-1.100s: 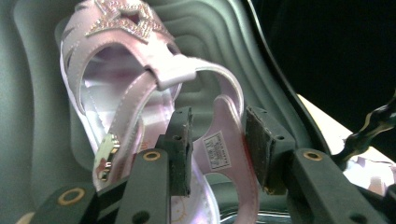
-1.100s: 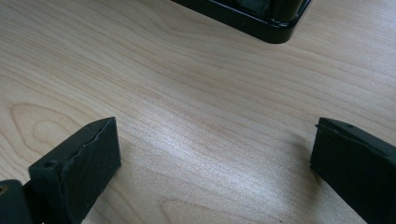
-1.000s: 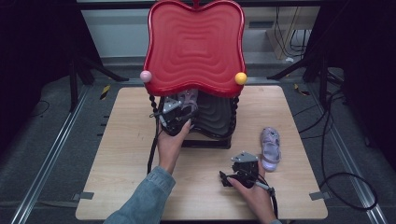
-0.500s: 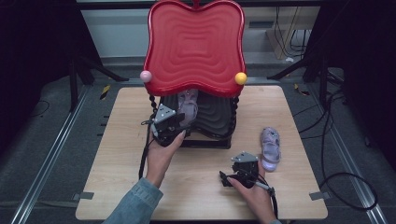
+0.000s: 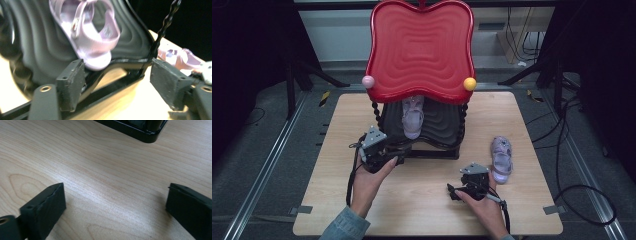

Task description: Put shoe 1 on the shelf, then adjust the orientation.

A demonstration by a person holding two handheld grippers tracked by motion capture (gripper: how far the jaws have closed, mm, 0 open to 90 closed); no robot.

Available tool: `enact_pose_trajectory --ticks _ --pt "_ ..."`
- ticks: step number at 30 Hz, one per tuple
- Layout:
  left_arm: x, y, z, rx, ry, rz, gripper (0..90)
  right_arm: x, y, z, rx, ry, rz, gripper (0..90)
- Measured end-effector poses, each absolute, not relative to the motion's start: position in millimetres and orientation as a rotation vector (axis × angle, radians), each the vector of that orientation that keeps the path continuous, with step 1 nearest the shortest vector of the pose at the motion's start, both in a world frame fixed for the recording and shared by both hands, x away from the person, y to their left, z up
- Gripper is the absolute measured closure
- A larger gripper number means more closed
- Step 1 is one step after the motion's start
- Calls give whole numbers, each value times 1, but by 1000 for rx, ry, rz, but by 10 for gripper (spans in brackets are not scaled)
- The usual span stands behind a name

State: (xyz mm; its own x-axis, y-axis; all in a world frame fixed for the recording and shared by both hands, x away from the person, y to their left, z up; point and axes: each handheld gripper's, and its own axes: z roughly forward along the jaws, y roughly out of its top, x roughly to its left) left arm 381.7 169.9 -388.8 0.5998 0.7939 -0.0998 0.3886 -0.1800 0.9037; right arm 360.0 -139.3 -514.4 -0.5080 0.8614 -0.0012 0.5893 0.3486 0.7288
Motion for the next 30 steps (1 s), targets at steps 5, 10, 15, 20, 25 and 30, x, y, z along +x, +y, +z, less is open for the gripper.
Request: enact_pose_trajectory --ticks 5,10,15,20,25,30 --pt "380 188 -407 1814 1010 465 191 355 -140 -506 1270 2215 975 112" --pt "379 203 -423 1833 1052 466 156 349 -145 -489 1268 2178 964 191" --pt "378 220 -438 1820 1104 442 139 344 -152 -471 1257 2146 951 245" --pt "374 244 -456 1820 1171 474 126 342 -162 -445 1259 2106 950 305" --pt "370 267 -467 1800 1245 493 121 349 -185 -415 1277 2061 901 378" --pt "361 282 -479 1802 1306 503 122 365 -217 -399 1364 2027 835 406"
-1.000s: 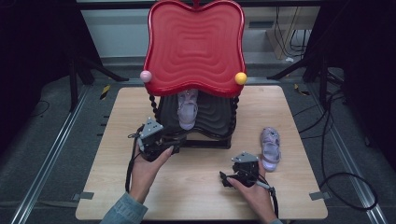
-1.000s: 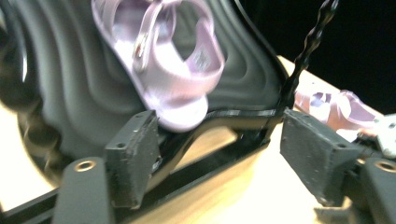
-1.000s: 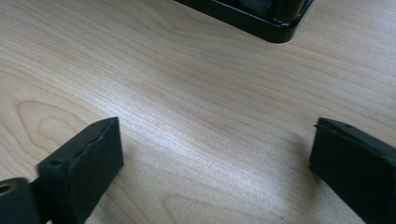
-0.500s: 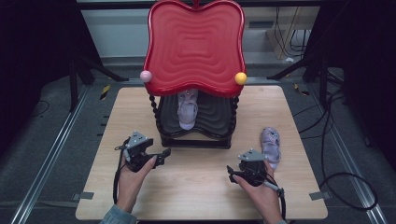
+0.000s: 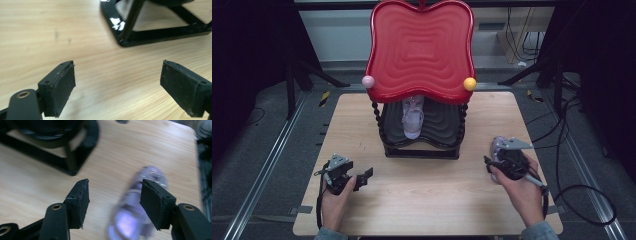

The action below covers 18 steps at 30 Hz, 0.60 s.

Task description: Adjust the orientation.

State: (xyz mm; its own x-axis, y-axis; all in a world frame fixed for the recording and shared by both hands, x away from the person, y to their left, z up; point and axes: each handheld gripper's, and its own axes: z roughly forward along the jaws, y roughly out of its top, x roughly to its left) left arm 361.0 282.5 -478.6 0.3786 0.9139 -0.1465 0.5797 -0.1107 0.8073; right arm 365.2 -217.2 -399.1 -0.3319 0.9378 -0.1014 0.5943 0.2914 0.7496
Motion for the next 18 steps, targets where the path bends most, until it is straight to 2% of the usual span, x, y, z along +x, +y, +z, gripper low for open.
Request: enact_pose_trajectory --ticks 5,10,18 --pt "360 288 -484 1791 1331 489 122 379 -248 -395 1441 2008 770 432" --pt "361 285 -486 1809 1326 488 122 391 -270 -412 1549 2043 694 449" --pt "362 284 -488 1823 1322 490 122 401 -275 -434 1626 2088 643 457"
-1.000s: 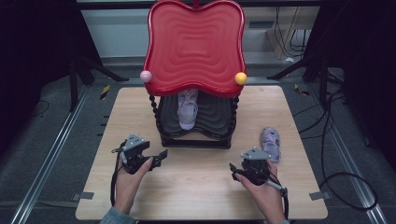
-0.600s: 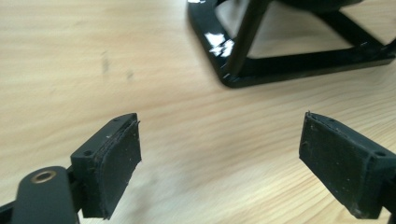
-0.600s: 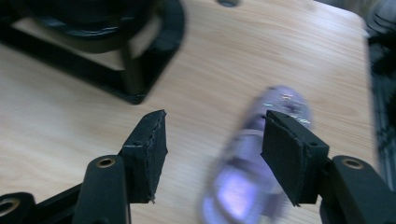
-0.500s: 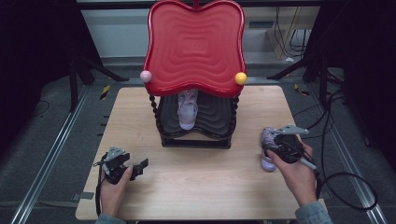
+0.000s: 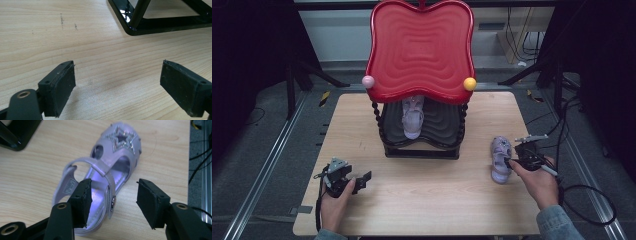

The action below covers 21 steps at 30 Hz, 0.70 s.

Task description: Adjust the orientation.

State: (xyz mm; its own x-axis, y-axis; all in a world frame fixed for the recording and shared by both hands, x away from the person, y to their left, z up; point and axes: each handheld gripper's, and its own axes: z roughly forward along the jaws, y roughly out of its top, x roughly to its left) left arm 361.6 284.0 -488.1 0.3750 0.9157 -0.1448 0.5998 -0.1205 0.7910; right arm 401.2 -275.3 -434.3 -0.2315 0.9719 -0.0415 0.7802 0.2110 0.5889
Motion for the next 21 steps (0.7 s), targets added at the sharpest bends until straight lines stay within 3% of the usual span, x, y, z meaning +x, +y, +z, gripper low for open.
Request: enact_pose_trajectory --ticks 12,21 --pt "363 283 -490 1832 1323 480 123 408 -278 -454 1680 2150 585 529" --pt "363 285 -490 1826 1325 479 122 412 -277 -458 1673 2211 572 745"
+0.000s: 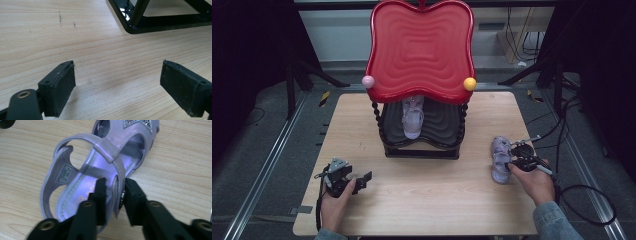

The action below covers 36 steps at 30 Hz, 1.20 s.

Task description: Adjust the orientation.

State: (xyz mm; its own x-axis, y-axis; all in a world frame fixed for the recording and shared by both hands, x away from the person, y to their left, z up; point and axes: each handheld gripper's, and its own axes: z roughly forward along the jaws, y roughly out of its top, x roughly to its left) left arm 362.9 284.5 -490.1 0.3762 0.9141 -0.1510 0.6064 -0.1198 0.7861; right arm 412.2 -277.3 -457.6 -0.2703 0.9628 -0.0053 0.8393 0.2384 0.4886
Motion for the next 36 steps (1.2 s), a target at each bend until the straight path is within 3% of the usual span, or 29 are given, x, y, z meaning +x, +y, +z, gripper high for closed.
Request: enact_pose_trajectory --ticks 7,15,24,36 --pt "363 286 -490 1820 1333 483 123 405 -280 -450 1588 2222 570 803" --pt "364 287 -491 1826 1337 491 125 368 -269 -431 1457 2286 642 821" --pt "364 288 -491 1823 1341 496 125 351 -214 -417 1233 2434 789 821" --pt "365 290 -491 1821 1350 496 127 375 -143 -425 972 2607 917 821"
